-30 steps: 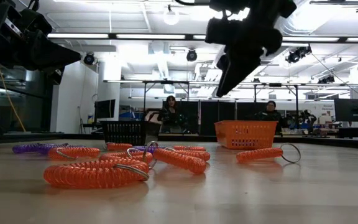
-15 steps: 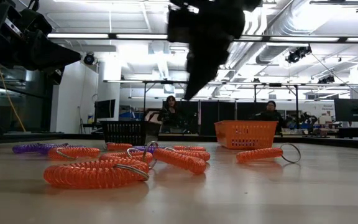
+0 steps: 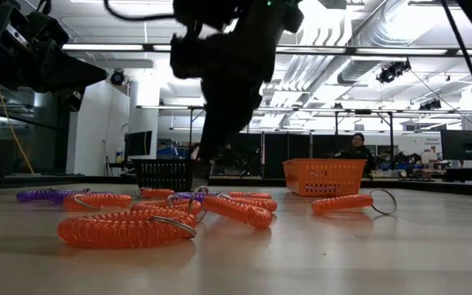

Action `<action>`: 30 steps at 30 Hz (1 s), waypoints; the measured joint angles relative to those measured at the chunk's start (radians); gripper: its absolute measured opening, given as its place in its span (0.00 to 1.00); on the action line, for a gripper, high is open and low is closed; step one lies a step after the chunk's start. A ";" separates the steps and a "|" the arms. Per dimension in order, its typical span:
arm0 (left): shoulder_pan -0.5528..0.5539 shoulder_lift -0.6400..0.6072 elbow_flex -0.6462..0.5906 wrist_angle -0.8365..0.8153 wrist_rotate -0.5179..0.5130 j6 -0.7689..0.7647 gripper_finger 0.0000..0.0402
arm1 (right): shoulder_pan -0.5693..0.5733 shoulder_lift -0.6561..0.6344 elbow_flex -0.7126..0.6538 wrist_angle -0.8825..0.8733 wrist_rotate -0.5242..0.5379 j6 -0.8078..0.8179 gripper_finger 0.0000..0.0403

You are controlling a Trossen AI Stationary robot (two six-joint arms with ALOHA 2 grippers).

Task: Sort spring keychains into baskets
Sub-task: Put the violet spring keychain into the orange basket

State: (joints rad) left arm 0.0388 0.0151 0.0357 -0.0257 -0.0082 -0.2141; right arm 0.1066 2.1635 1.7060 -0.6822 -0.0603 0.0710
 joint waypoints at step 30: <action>0.000 0.000 0.000 0.000 0.000 0.000 0.00 | -0.002 0.070 -0.001 0.023 0.058 -0.052 0.37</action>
State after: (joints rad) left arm 0.0387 0.0151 0.0360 -0.0258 -0.0082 -0.2138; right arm 0.1051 2.2333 1.7046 -0.6591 -0.0020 0.0190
